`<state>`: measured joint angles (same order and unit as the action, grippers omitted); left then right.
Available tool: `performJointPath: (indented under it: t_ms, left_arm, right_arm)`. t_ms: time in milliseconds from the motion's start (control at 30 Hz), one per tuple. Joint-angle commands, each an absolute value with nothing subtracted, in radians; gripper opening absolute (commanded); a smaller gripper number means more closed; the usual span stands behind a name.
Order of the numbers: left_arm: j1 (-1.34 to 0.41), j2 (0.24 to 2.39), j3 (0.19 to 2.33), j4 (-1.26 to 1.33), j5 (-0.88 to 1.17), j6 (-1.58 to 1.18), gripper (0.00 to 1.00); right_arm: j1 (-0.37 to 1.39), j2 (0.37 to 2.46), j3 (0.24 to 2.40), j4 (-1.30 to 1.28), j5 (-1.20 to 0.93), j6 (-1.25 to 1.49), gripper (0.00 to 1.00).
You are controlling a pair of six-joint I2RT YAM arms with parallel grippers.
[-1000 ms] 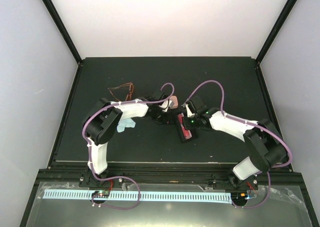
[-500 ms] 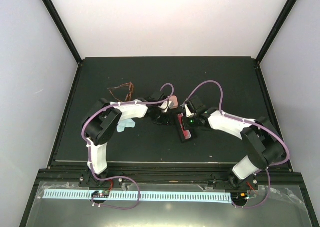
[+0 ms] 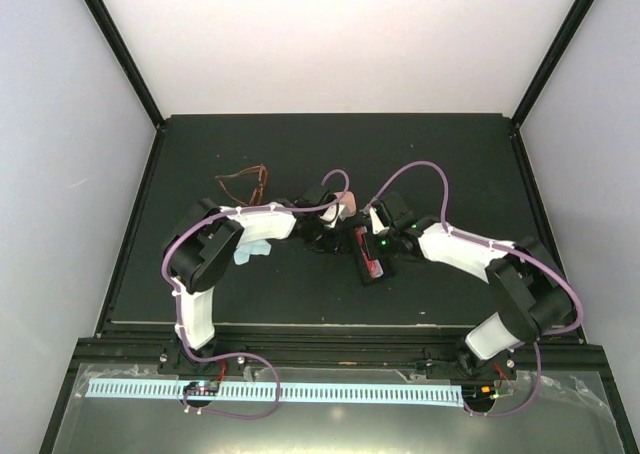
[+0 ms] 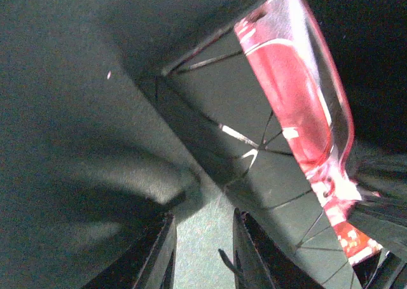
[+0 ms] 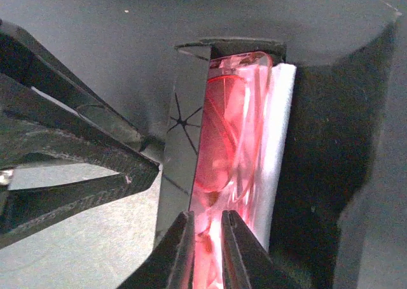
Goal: Organize the sunglasses
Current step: Close the sunglasses case at the center of the board.
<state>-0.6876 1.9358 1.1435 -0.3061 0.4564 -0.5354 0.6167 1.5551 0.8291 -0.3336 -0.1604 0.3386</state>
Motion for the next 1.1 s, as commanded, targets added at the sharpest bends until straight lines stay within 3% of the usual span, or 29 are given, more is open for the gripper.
performJointPath:
  t_ms: [0, 200, 467, 767, 1067]
  left_arm:
    - [-0.697, 1.898, 1.104, -0.309, 0.409, -0.556, 0.27]
    - [-0.698, 1.873, 1.07, -0.279, 0.397, -0.579, 0.27]
    - [-0.7, 1.86, 1.031, -0.239, 0.413, -0.597, 0.27]
    - [-0.715, 1.88, 1.019, -0.204, 0.424, -0.616, 0.26]
    - [-0.726, 1.91, 1.028, -0.186, 0.449, -0.623, 0.28]
  right_arm:
    - [0.623, 1.443, 0.796, -0.311, -0.144, 0.352, 0.18]
    - [0.623, 1.266, 0.734, -0.269, -0.072, 0.41, 0.24]
    - [0.6, 1.228, 0.67, -0.343, 0.286, 0.542, 0.26]
    - [0.593, 1.343, 0.646, -0.291, 0.08, 0.481, 0.26]
    - [0.593, 1.324, 0.594, -0.18, -0.12, 0.434, 0.44]
